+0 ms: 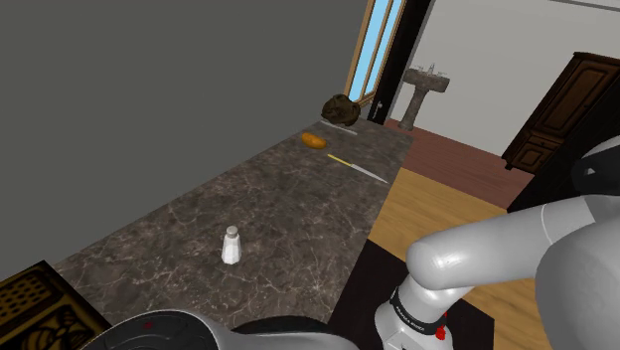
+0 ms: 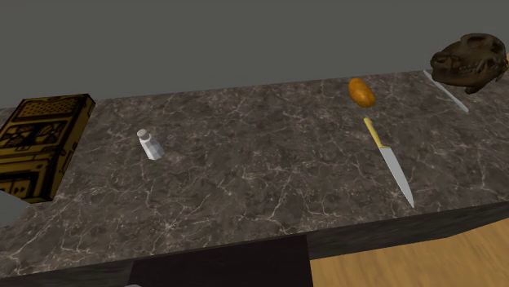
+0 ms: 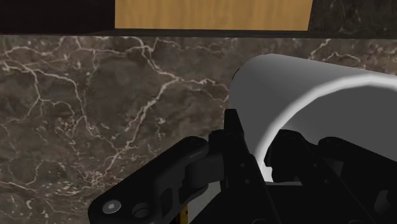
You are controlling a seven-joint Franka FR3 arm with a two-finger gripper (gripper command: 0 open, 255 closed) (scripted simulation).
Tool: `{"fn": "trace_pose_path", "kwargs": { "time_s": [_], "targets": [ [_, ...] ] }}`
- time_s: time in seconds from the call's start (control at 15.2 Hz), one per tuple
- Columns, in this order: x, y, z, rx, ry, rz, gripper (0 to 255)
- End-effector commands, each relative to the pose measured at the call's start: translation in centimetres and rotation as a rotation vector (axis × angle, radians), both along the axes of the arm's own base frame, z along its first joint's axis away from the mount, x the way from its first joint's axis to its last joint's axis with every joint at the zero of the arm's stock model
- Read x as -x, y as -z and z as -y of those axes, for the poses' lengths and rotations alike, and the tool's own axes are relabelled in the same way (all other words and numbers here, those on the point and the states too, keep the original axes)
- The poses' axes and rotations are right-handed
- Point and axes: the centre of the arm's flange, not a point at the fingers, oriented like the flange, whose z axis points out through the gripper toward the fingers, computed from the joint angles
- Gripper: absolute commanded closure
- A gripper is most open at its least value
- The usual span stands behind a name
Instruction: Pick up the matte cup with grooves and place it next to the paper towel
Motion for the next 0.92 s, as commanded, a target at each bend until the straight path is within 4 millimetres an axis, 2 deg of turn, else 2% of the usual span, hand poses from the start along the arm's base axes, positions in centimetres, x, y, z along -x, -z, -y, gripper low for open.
{"fn": "trace_pose_path", "kwargs": {
  "time_s": [0.0,0.13,0.66,0.73,0.86],
  "targets": [
    [0.0,1.1,0.1,0.000,0.000,0.000,255],
    [0.0,2.5,0.1,0.000,0.000,0.000,255],
    [0.0,2.5,0.1,0.000,0.000,0.000,255],
    [0.0,2.5,0.1,0.000,0.000,0.000,0],
    [0.0,2.5,0.1,0.000,0.000,0.000,0]
  ]
}}
